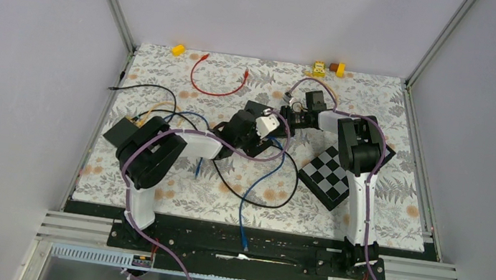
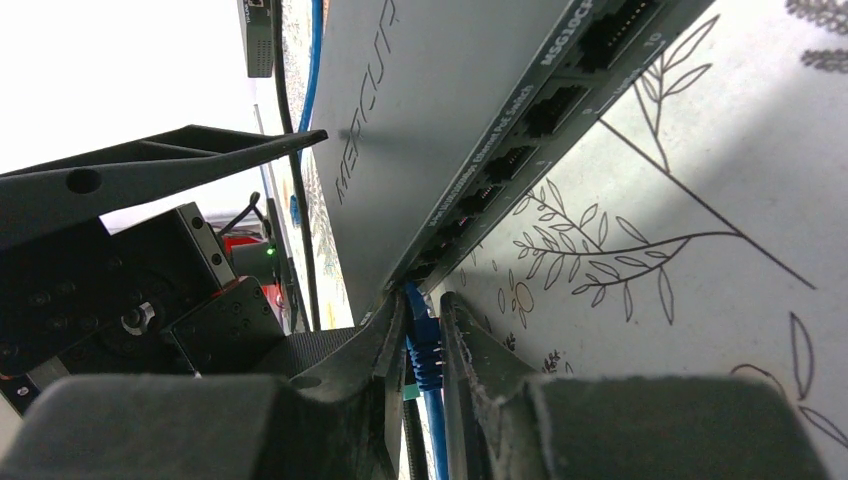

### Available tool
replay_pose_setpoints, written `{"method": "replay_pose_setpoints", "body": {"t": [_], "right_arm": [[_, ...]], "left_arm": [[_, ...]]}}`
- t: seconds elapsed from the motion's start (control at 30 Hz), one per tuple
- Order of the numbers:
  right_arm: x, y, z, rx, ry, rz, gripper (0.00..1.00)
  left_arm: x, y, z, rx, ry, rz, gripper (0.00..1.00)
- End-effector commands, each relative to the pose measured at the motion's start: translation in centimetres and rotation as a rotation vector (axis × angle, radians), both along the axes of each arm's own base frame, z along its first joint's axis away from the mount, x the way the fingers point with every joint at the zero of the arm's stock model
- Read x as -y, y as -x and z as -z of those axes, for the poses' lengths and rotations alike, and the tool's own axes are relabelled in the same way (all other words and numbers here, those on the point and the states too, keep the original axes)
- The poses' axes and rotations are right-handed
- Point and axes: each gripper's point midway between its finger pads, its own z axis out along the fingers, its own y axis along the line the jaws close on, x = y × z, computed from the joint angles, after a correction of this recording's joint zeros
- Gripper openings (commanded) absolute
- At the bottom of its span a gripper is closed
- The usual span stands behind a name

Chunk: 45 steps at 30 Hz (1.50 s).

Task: Pull the plug from the switch port
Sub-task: Pull the connector from the switch port.

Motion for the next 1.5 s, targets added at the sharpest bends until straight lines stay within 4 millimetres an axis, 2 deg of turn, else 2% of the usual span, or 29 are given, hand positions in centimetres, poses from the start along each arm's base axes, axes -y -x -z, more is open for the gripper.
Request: {"method": "replay_pose_setpoints", "body": {"t": [0.0,0.23,0.53,0.8,1.07,1.47], "right_arm": [[1.0,0.8,4.8,-0.028,0.128,0.038,0.01],[1.4,1.0,5.1,-0.023,0.156,0.023,0.00],[2.0,1.4,4.5,0.000,0.189,-0.046,0.00],[1.9,2.0,4.0,-0.019,0.167,0.021,0.00],[2.4,1.0,2.8,0.035,0.178,-0.050,0.00],[2.4,1.8,3.5,0.006,0.159,0.001,0.00]], "left_arm": [[0.5,-1.4,-1.0,0.054,0.018,-0.039,0.95],[-0.3,-1.4,0.0,0.052,-0.004,-0.077,0.93],[-0.8,-1.2,0.9,0.035,-0.021,-0.098,0.86],[-1.2,-0.2,2.0,-0.031,-0.028,-0.113,0.80],[-1.3,0.6,2.9,-0.087,-0.026,-0.122,0.77],[-1.8,0.7,3.7,-0.124,-0.024,-0.182,0.75]]}}
